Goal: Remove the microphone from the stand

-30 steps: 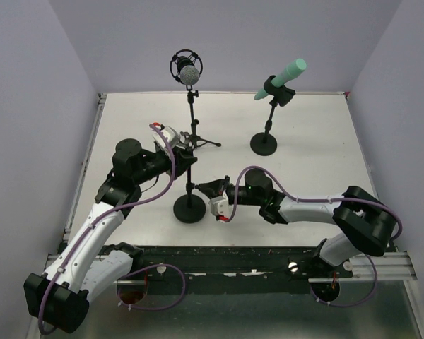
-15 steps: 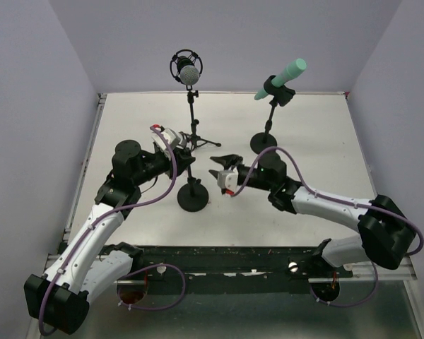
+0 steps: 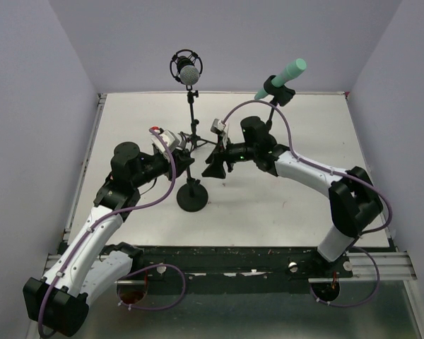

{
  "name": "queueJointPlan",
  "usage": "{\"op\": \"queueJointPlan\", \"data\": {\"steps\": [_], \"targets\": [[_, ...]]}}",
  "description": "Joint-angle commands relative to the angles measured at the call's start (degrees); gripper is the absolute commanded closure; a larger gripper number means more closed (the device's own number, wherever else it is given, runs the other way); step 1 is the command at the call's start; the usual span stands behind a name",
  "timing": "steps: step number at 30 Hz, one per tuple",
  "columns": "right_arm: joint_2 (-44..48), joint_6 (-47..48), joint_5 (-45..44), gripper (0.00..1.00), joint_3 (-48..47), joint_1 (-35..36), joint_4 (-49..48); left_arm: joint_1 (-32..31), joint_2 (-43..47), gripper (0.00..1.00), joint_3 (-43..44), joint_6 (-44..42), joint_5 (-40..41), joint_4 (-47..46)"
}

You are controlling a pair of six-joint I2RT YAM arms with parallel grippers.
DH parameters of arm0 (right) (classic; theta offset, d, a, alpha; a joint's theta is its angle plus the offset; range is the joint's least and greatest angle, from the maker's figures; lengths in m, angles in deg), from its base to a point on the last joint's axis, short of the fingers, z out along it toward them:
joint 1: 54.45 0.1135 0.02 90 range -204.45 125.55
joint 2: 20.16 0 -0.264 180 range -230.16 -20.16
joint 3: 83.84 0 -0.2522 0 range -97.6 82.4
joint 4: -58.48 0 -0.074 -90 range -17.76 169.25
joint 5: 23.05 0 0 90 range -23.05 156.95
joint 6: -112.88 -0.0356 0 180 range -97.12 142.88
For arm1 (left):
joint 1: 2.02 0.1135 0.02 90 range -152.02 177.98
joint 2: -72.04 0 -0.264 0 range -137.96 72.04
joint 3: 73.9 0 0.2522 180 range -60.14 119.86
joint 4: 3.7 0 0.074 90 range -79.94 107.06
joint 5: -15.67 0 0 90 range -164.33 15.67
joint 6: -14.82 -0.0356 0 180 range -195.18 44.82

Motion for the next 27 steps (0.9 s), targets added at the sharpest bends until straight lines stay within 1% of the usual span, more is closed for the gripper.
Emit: {"op": "queueJointPlan", "data": {"steps": [1,4,6,9,11,14,19,24,27], "targets": [[-3.8,-13.5,11.6,0.32,-3.2,-0.8,5.0,0.4,1.8,1.00,0.4,-1.4,1.2,-0.4],[-5.2,-15.5,12.6,0.31,-3.3,-0.7,4.7,0.3,2.2,1.00,0.2,-1.7,1.6,-0.4],[-6.0,-17.9,13.6,0.28,-2.8,-0.7,3.8,0.4,2.3,1.00,0.0,-2.0,1.6,-0.5],[-7.4,-22.2,15.5,0.28,-2.0,-0.8,-1.9,0.3,2.3,1.00,-0.1,-2.1,1.6,-0.7],[-8.6,-23.3,16.2,0.29,-2.8,-0.7,-2.9,0.4,2.3,1.00,-0.1,-1.9,1.6,-0.9],[-10.4,-25.8,16.3,0.33,-3.8,-0.6,-5.3,0.3,2.1,1.00,-0.2,-1.5,1.5,-1.3],[-12.5,-28.5,15.3,0.37,-4.8,-0.4,-7.6,0.4,1.9,1.00,-0.1,-1.7,1.7,-1.6],[-12.9,-29.3,15.9,0.47,-4.6,-0.2,-9.7,0.4,2.0,1.00,-0.3,-1.7,1.8,-1.7],[-12.8,-29.0,16.0,0.47,-4.7,0.1,-9.8,0.4,1.8,1.00,-0.4,-1.7,1.8,-1.9]]}}
